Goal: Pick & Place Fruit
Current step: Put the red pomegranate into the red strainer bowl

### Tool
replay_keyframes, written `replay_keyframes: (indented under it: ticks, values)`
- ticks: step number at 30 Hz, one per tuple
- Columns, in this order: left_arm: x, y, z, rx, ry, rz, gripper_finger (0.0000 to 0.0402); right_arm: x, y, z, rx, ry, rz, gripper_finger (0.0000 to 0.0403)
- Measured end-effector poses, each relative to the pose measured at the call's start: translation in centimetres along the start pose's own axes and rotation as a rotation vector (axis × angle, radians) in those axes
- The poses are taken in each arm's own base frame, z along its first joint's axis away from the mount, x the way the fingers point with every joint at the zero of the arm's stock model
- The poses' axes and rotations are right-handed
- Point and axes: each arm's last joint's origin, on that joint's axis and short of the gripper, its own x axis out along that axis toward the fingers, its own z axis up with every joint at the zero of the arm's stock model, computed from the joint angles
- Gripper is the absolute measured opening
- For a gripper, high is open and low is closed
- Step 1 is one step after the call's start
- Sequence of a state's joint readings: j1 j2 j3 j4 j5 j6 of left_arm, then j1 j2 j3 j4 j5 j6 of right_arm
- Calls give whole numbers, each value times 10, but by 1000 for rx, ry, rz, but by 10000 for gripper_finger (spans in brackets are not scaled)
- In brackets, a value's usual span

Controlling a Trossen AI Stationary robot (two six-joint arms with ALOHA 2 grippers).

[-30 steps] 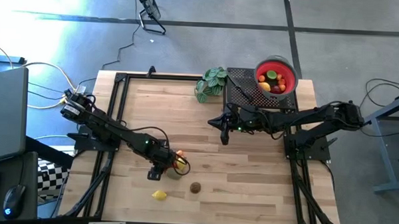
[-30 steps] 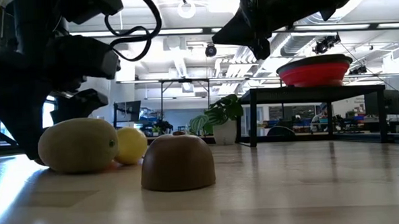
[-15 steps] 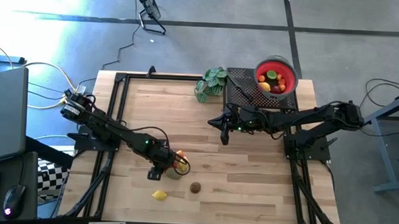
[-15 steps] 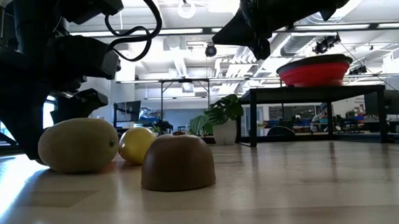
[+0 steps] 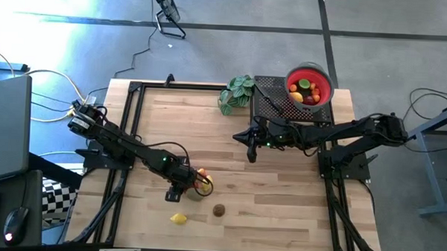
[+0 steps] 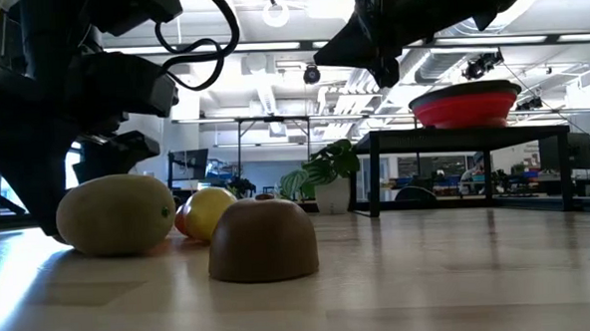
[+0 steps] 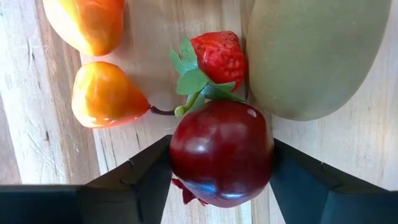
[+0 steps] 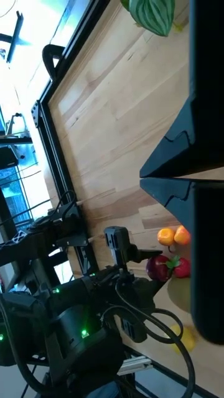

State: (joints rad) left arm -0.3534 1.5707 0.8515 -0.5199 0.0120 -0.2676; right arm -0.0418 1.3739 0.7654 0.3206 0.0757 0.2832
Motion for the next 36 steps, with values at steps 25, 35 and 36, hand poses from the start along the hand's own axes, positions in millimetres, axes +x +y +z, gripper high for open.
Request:
replay_keyframes:
  ticks: [25,35,36]
  values:
    - [-5,23,-3,-58,64,40,225,0,0,0,-1,6,4,3]
    - [-40,73,-1,-146,-30,31,207,0,1,-3,-2,44,50,3]
    - [-44,79,-1,-159,-46,27,208,0,1,-3,-2,44,50,3]
